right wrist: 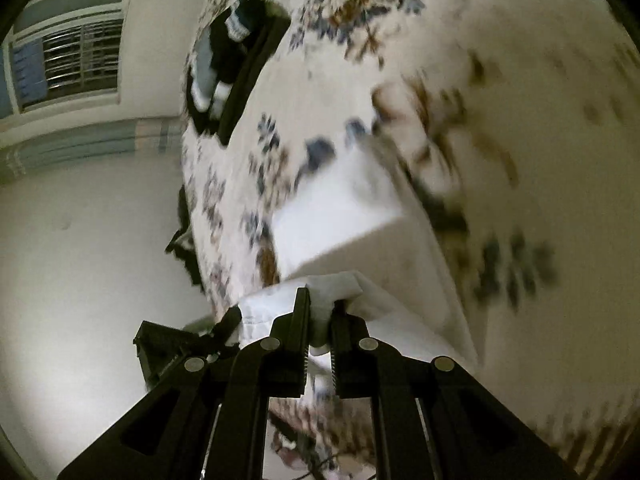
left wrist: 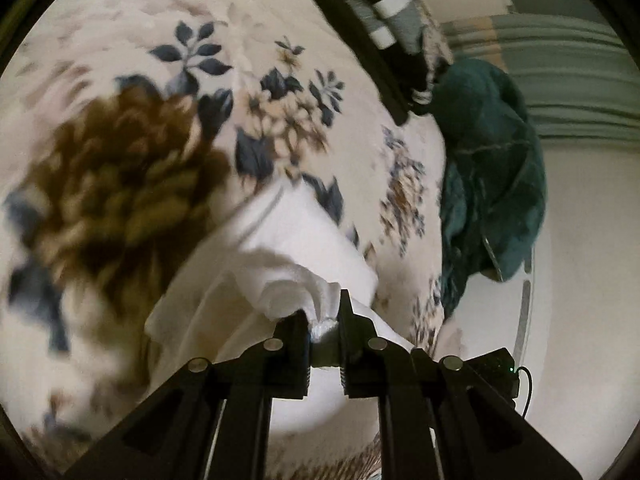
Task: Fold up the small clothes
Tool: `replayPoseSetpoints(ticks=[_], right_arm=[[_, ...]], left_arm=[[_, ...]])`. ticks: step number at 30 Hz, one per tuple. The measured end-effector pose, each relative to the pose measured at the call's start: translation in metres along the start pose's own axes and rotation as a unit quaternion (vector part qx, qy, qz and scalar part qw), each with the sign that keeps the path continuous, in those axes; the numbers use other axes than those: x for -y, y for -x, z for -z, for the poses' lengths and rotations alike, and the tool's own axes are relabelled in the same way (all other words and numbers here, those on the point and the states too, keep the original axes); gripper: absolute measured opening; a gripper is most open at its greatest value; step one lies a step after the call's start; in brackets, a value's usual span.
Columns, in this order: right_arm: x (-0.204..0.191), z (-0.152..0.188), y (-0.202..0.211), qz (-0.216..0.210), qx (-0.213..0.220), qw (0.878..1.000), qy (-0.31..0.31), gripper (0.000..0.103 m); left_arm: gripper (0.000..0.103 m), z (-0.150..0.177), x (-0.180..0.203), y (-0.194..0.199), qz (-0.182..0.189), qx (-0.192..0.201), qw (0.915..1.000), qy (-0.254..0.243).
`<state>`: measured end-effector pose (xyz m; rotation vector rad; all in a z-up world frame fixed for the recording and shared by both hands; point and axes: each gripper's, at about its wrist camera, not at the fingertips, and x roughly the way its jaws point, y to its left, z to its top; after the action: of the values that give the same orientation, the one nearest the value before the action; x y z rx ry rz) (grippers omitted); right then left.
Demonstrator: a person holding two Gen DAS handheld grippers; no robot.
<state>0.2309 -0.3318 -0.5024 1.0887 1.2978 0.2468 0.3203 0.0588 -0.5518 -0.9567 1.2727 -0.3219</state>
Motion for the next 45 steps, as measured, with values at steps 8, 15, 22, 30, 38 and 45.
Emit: replayPoseSetpoints(ticks=[8, 15, 22, 30, 38, 45], right_arm=[[-0.007, -0.076, -0.047, 0.009, 0.006, 1.0, -0.025, 0.02], [-0.009, -0.081, -0.033, 0.044, 0.034, 0.998, -0.015, 0.073], [-0.003, -0.059, -0.056, 0.152, -0.004, 0.987, 0.057, 0.073], [0.002, -0.056, -0.061, 0.208, -0.002, 0.975, 0.08, 0.073], [0.002, -0.024, -0.042, 0.191, -0.028, 0.979, 0.064, 0.073], [0.025, 0.013, -0.053, 0.213, -0.058, 0.974, 0.053, 0.017]], left_arm=[[0.063, -0.061, -0.022, -0.015, 0.011, 0.007, 0.9967, 0.08], [0.064, -0.054, 0.019, 0.0, -0.089, 0.008, 0.9923, -0.085], [0.064, -0.013, 0.036, -0.055, -0.303, -0.037, 0.9086, -0.285], [0.064, -0.063, -0.039, 0.027, -0.26, 0.022, 0.9617, -0.085], [0.06, 0.039, -0.025, 0.006, -0.218, -0.083, 0.9631, -0.134], [0.006, 0.05, -0.033, 0.014, -0.238, -0.066, 0.9554, -0.163]])
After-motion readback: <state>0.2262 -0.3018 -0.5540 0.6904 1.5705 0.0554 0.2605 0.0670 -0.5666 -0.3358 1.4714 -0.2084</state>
